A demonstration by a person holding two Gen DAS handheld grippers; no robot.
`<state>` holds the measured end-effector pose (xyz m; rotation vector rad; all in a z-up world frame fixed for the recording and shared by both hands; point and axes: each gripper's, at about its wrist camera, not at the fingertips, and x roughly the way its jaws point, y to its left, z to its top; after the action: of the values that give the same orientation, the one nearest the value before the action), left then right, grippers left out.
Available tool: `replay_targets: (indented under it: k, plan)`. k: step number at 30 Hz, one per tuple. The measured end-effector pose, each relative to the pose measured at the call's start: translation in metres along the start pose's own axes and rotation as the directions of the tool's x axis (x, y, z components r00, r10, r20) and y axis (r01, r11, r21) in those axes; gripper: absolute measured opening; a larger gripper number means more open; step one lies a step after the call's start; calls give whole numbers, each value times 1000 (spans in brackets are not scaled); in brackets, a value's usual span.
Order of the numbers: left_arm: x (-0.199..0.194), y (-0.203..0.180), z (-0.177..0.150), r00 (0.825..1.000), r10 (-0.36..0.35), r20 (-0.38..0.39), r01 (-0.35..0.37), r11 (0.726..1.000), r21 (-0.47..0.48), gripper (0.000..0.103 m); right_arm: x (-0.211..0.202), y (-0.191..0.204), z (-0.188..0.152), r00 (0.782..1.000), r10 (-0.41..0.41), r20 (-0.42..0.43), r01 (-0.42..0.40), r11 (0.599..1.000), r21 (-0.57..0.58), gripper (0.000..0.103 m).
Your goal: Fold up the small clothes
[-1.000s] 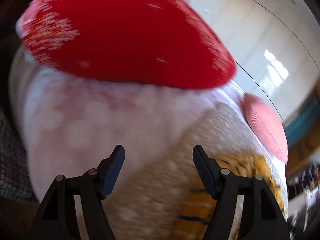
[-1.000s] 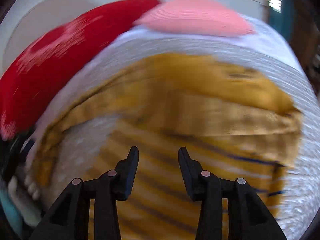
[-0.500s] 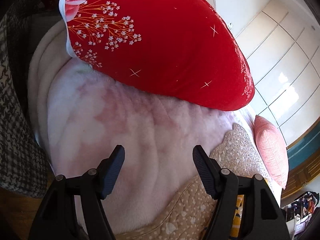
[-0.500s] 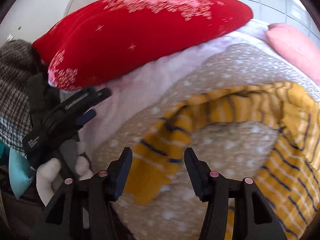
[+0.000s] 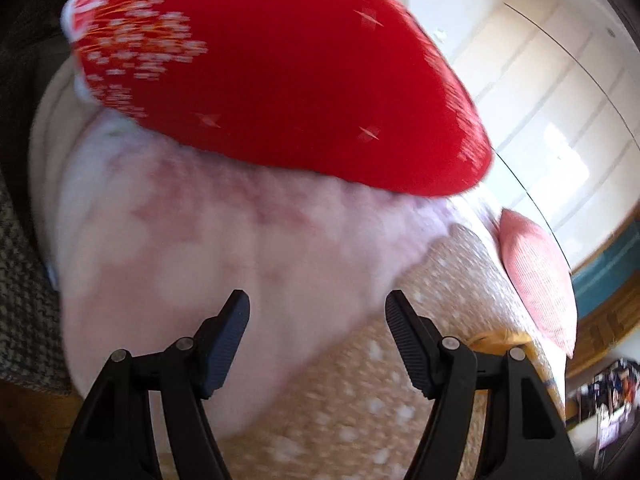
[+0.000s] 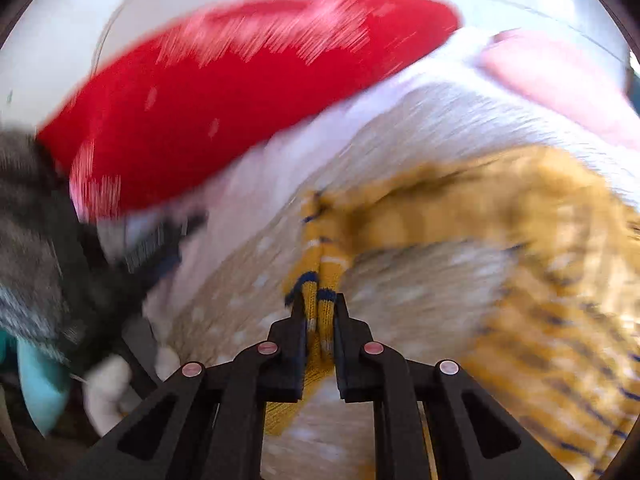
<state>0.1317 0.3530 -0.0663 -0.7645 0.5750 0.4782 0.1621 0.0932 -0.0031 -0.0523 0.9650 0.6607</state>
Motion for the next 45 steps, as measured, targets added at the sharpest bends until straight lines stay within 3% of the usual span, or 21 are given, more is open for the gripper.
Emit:
replay_targets:
  k: [4, 6, 9, 11, 13, 14, 16, 19, 22, 24, 26, 27, 28, 33, 35, 36, 37, 40, 42, 43, 45]
  plan:
    - [-1, -34, -14, 999, -37, 4, 36, 994, 101, 69, -74, -98, 15, 986, -135, 96, 119, 981, 153, 12]
    - [-2, -49, -21, 998, -56, -2, 56, 988, 144, 69, -99, -155, 11, 970, -225, 90, 197, 949, 248, 12]
    - [1, -68, -33, 996, -88, -27, 91, 975, 201, 69, -121, -245, -11, 940, -341, 21, 302, 858, 414, 13]
    - [3, -77, -41, 990, -124, -63, 135, 965, 225, 69, -120, -298, -32, 916, -392, -82, 381, 788, 483, 19]
    - [1, -88, -51, 982, -166, -95, 185, 949, 254, 69, -121, -335, -56, 867, -469, -170, 482, 697, 531, 23]
    - [-1, -91, -54, 979, -176, -103, 198, 943, 267, 69, -127, -347, -69, 857, -481, -185, 494, 666, 559, 24]
    - [-6, -101, -65, 968, -211, -136, 243, 921, 305, 69, -142, -359, -90, 891, -434, -134, 418, 669, 615, 33]
    - [-14, -111, -87, 944, -248, -217, 311, 889, 336, 69, -164, -355, -116, 901, -426, -86, 382, 683, 622, 35]
    - [-20, -117, -108, 911, -277, -305, 375, 864, 335, 70, -169, -337, -129, 894, -442, -71, 405, 729, 552, 35]
    - [-28, -124, -121, 909, -275, -312, 383, 846, 370, 70, -173, -324, -133, 888, -458, -36, 414, 764, 494, 35]
    - [-34, -133, -132, 915, -262, -307, 377, 827, 417, 71, -171, -309, -126, 878, -479, 10, 431, 799, 419, 47]
    - [-35, -138, -139, 916, -254, -310, 375, 816, 440, 71, -167, -302, -121, 874, -486, 24, 441, 812, 381, 59]
    - [-34, -142, -143, 915, -248, -317, 377, 806, 456, 71, -163, -296, -116, 868, -495, 36, 454, 821, 346, 62]
    - [-24, -143, -171, 912, -198, -358, 369, 776, 511, 71, -120, -293, -97, 803, -597, 11, 588, 794, 150, 61]
    - [-22, -141, -176, 916, -189, -354, 362, 770, 526, 71, -101, -297, -93, 787, -616, -45, 617, 784, 64, 33]
    - [-21, -141, -178, 917, -193, -349, 363, 765, 531, 71, -96, -303, -90, 796, -602, -69, 605, 794, 57, 30]
    - [-21, -140, -178, 916, -199, -348, 368, 764, 530, 72, -97, -313, -83, 819, -568, -78, 573, 813, 103, 27]
    - [-16, -140, -179, 911, -212, -353, 380, 764, 522, 75, -101, -348, -68, 851, -519, -81, 522, 815, 251, 27]
    - [-17, -140, -180, 910, -219, -353, 386, 758, 525, 77, -100, -379, -60, 868, -488, -92, 484, 788, 380, 32]
    - [-17, -140, -180, 909, -222, -353, 389, 756, 527, 77, -99, -396, -59, 875, -474, -95, 462, 762, 454, 44]
    - [-16, -141, -180, 907, -227, -354, 394, 754, 526, 78, -101, -421, -62, 877, -472, -94, 435, 695, 572, 51]
